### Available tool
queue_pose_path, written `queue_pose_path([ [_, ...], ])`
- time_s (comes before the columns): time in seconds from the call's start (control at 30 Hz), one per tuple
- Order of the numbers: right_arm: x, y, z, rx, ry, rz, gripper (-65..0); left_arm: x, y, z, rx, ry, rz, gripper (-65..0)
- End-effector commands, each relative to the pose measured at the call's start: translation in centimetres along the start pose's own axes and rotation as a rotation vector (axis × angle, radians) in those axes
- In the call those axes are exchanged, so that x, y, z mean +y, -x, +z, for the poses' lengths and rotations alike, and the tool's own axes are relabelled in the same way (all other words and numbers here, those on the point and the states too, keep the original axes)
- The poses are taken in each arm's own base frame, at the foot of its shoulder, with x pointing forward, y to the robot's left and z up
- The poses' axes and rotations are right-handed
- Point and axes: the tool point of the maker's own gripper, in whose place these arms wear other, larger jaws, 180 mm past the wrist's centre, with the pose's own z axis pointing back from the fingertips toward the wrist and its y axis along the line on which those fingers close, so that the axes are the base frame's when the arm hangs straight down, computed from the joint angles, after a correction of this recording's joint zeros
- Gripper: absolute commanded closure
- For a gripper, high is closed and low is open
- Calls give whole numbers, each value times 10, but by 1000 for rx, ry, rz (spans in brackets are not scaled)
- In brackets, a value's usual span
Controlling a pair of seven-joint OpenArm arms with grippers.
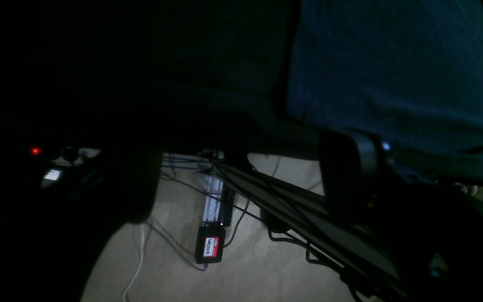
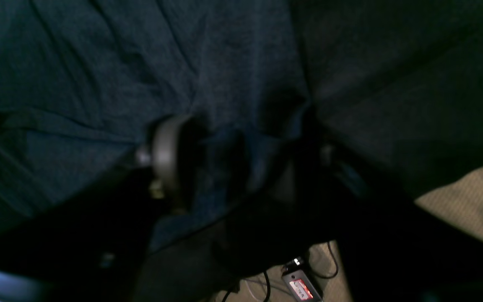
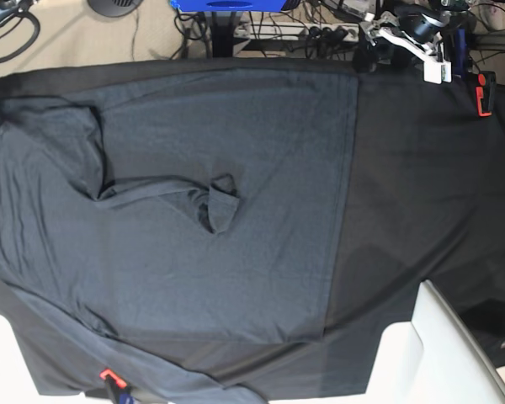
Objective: Fold the T-shirt properly
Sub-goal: 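Pull the shirt edge with the left gripper toward the right gripper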
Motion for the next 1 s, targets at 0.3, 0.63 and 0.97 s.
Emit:
queue_pose_path([
  [0.3, -1, -10, 3, -16, -2, 20, 0, -17, -15, -9, -56, 48, 0, -569],
  [0.63, -1, -9, 3, -12, -1, 24, 0, -25, -37, -14, -104, 65, -27, -564],
  [0.97, -1, -9, 3, -12, 0, 24, 0, -35, -48, 10, -72, 21, -100, -563],
])
